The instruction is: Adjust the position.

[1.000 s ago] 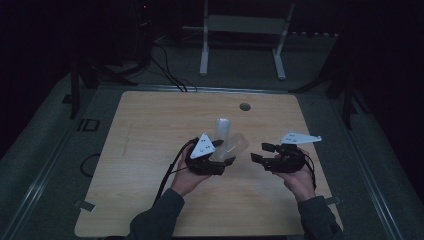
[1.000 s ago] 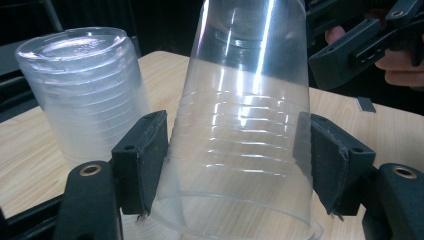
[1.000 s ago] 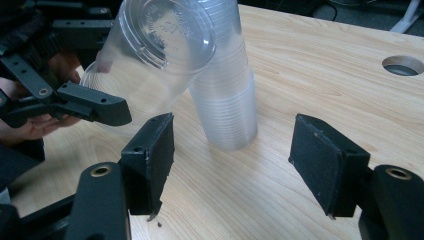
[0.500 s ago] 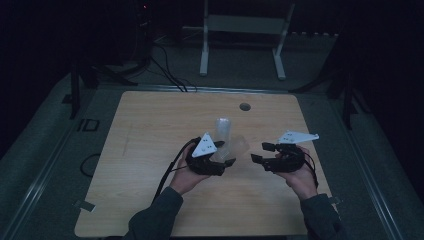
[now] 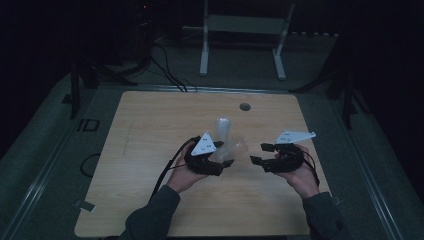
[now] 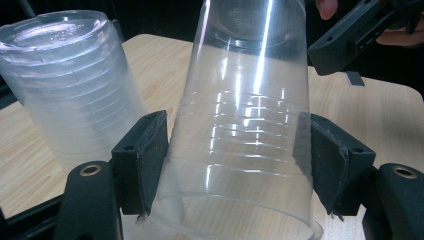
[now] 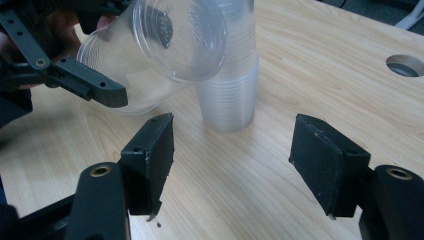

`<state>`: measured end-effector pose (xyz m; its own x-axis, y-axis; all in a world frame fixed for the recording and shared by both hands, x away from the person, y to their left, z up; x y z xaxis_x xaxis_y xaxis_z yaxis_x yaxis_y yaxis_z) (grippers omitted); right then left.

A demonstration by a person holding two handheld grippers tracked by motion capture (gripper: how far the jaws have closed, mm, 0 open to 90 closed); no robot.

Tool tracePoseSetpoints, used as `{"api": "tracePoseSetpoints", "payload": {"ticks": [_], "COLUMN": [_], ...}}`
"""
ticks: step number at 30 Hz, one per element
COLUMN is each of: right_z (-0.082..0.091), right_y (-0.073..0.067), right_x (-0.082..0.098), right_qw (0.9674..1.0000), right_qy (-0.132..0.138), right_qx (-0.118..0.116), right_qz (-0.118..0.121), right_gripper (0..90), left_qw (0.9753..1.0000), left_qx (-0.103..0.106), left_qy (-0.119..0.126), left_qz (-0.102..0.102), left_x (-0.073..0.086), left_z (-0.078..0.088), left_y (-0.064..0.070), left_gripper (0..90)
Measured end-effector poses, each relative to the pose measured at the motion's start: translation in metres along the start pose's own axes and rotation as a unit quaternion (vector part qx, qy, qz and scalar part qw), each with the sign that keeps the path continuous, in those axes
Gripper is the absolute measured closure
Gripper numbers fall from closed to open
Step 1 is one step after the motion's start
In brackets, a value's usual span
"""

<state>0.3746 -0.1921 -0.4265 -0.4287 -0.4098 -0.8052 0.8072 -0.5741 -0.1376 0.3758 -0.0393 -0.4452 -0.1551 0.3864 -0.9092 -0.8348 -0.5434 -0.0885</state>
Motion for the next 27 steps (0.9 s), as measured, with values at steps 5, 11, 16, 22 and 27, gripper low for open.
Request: {"api": "tracePoseSetpoints", "payload": {"ticks": [5, 11, 16, 22, 27], "right_z": [-0.0017, -0.0027, -0.003, -0.0026, -0.0013], "right_y": [-0.0005, -0.0018, -0.0027, -0.0033, -0.0035], "right_x": [0.0026, 0.0031, 0.0029, 0.0029, 0.0025], "right_qw": [0.9997, 0.9993, 0.9986, 0.9977, 0.997], "right_qy": [-0.02, -0.033, -0.044, -0.055, -0.063], "right_qx": [-0.004, -0.006, -0.008, -0.01, -0.009], "right_qz": [0.009, 0.019, 0.028, 0.039, 0.045], "right_gripper": [33.6, 33.7, 33.7, 33.7, 33.7], "left_qw": [1.0, 0.9998, 0.9994, 0.9987, 0.9982], "left_qx": [0.004, 0.009, 0.013, 0.021, 0.026], "left_qy": [-0.008, -0.016, -0.031, -0.043, -0.052], "left_qz": [-0.001, -0.001, -0.007, -0.014, -0.015], "left_x": [0.0022, 0.0042, 0.0065, 0.0083, 0.0098], "left_z": [-0.0005, -0.0006, -0.0012, -0.0026, -0.0034], "left_y": [-0.0003, -0.0006, -0.0002, 0.001, 0.0023], "left_gripper": [30.8, 30.9, 31.0, 31.0, 31.0]}}
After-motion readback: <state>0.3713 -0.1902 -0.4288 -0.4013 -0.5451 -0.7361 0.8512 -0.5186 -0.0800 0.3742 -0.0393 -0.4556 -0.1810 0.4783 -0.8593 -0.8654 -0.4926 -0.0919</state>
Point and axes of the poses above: each handheld gripper's, and its own axes: z roughly backward along the jaws, x roughly out of its underside, y roughly to its right, the point moved 9 cm from there along -z, roughly forward along the jaws, and after that the axes turned 6 degrees about -x, right-handed, at the moved point
